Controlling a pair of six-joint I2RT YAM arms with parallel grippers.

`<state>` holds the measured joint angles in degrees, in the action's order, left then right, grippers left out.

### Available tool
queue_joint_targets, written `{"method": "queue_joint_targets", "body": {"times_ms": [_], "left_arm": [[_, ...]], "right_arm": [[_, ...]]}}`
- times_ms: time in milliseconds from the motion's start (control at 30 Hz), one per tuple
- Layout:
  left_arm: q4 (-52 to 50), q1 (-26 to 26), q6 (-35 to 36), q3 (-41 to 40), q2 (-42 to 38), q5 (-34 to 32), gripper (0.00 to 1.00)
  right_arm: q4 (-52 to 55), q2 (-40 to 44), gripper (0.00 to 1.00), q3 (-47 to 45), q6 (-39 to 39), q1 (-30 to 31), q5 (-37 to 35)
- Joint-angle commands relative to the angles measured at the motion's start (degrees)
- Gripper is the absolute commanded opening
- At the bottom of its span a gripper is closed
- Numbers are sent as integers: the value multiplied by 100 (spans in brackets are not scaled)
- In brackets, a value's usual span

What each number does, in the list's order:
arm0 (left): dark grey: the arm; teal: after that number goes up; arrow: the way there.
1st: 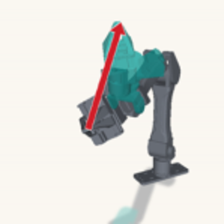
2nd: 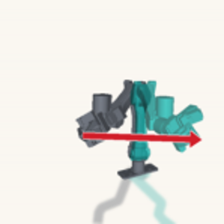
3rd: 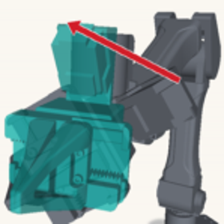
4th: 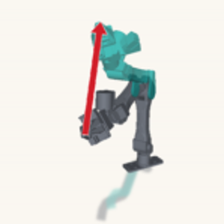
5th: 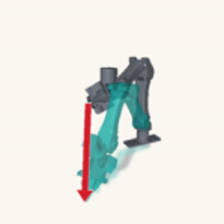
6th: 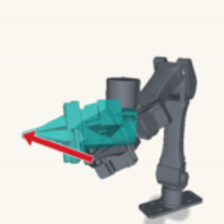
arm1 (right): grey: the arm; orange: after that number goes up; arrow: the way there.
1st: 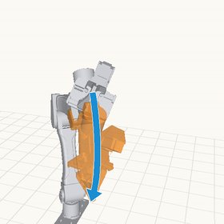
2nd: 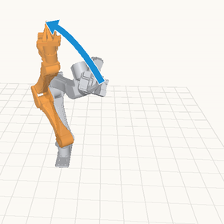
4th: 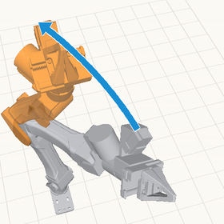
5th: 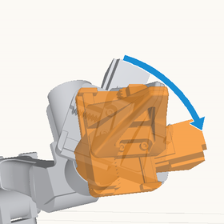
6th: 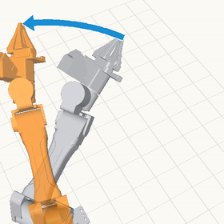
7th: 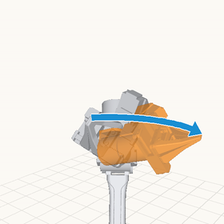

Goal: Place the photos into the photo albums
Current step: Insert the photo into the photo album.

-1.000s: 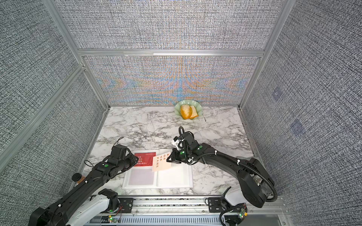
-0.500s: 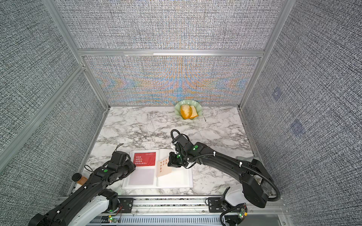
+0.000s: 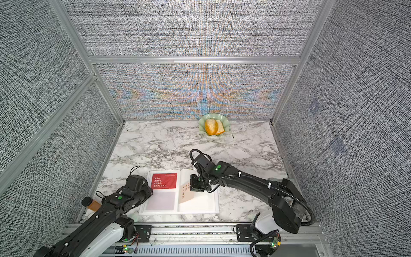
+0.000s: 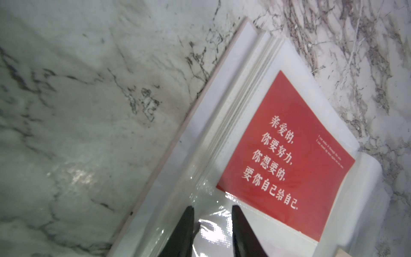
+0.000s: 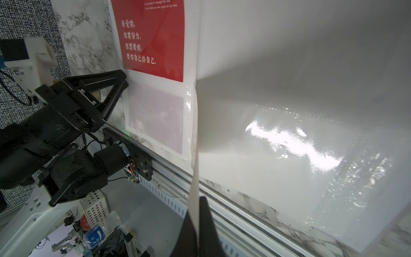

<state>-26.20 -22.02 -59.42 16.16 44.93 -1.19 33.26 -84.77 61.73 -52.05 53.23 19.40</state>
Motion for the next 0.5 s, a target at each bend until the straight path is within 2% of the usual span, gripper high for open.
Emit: {"method": "queue_joint_targets", "body": {"times_ms": [0,467], "left_arm": [[-329,3,-17,-117,-10,-40,33],[-340,-2,-3,-366,-561,-4,33]], "right_arm": [[98,-79,0,87,-119,61,-110],[300,-300,0,260,-130,229,-314]]}}
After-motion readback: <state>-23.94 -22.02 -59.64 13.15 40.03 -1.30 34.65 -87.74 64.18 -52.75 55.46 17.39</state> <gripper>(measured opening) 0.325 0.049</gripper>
